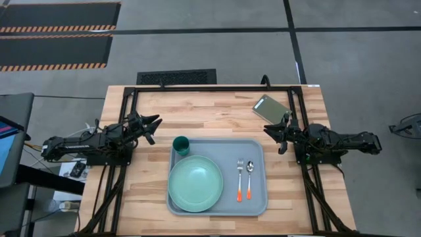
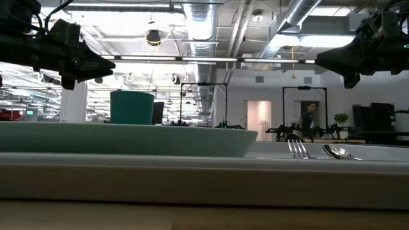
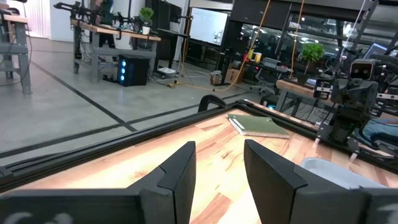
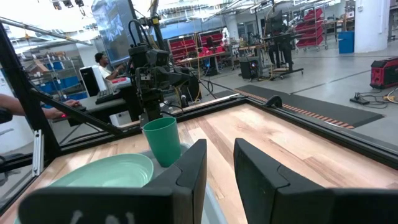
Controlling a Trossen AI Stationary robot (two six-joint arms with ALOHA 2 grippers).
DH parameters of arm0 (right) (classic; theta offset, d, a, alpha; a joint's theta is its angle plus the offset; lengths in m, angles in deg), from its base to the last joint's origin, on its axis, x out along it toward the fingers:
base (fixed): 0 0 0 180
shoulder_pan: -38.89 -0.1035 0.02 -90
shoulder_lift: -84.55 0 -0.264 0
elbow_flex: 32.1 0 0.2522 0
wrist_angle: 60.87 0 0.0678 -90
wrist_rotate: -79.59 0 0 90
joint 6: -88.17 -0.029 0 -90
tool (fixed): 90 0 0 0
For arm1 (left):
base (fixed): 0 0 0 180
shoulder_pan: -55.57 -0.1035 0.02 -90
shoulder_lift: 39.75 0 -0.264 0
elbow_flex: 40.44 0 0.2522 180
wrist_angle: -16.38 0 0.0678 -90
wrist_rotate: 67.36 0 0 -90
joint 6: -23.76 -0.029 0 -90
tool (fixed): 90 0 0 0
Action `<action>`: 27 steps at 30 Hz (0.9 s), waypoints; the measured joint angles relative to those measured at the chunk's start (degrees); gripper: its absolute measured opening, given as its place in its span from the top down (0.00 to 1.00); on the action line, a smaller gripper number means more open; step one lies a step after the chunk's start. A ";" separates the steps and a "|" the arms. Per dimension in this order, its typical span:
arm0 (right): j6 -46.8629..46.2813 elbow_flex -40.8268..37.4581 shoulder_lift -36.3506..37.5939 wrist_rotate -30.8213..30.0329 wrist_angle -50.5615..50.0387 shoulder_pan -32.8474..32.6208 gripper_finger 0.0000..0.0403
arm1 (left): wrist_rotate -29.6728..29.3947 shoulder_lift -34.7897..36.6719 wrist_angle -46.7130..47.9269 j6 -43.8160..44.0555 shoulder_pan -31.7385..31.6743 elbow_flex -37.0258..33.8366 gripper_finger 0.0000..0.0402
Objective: Pick and place plate/cup/fork/spoon on tray
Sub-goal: Return to Home Position
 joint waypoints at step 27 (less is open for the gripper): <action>0.00 0.00 0.00 -0.02 0.00 -1.29 0.73 | 0.00 0.00 0.00 0.00 0.00 -0.02 0.69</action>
